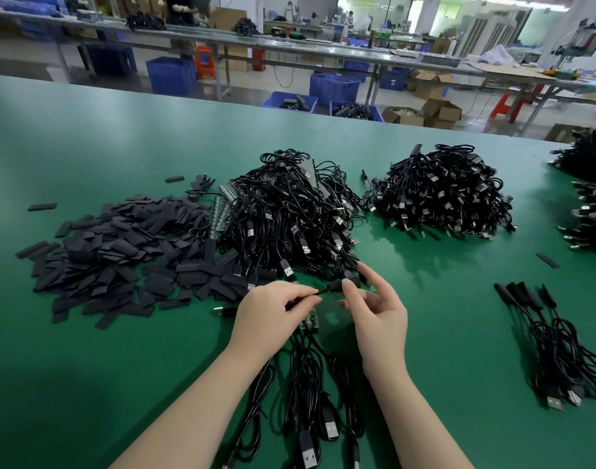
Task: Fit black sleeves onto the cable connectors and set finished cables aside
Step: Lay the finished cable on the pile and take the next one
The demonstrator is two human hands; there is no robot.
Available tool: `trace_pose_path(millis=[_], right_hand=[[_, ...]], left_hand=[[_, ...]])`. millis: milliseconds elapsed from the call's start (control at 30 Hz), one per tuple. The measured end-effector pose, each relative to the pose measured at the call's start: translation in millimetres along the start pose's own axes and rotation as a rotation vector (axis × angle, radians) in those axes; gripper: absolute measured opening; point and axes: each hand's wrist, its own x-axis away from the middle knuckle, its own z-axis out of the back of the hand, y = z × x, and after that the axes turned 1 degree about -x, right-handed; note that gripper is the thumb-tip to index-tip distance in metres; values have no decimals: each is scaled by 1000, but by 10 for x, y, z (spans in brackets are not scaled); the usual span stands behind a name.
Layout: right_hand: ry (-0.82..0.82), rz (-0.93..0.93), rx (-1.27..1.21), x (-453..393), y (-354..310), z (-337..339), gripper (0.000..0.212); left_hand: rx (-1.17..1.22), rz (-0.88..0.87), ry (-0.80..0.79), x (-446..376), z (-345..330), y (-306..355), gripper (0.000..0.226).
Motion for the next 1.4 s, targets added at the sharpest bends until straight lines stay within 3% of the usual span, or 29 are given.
trace_pose_path(millis=[433,633,667,767,800,1000,1133,1200,1333,1400], right_hand=[[-184,18,181,24,19,-52,53],[-168,-1,102,45,1,-56,59],[-189,-15,119,58,2,-70,58],[-191,-36,130,37,-1,-87,18],[-168,-50,89,21,-11,-72,15],[-196,-114,-45,-7,-56,-3,15],[-43,-136,-151,-18,-90,-16,5],[9,-139,-189,-36,-107,8,19],[-65,-96,-21,-13,-92,-10,9],[-170,-26,162,29,-48,-61,16]], left_hand=[[66,38,-24,-13,-14,-78,9],[82,30,-16,-7,-15,-43,10],[82,25,-22,-6,-22,-37,12],[85,27,-14,-2,-22,-30,14],[101,28,-6,-3,-18,-35,13],[94,-27,-16,1,-30,-21,14],[88,-76,-26,-9,2,-23,22],[60,-74,-37,-11,6,-39,22],[16,-42,-68,-4,-9,-52,17],[16,-42,-58,-4,-5,-58,17]])
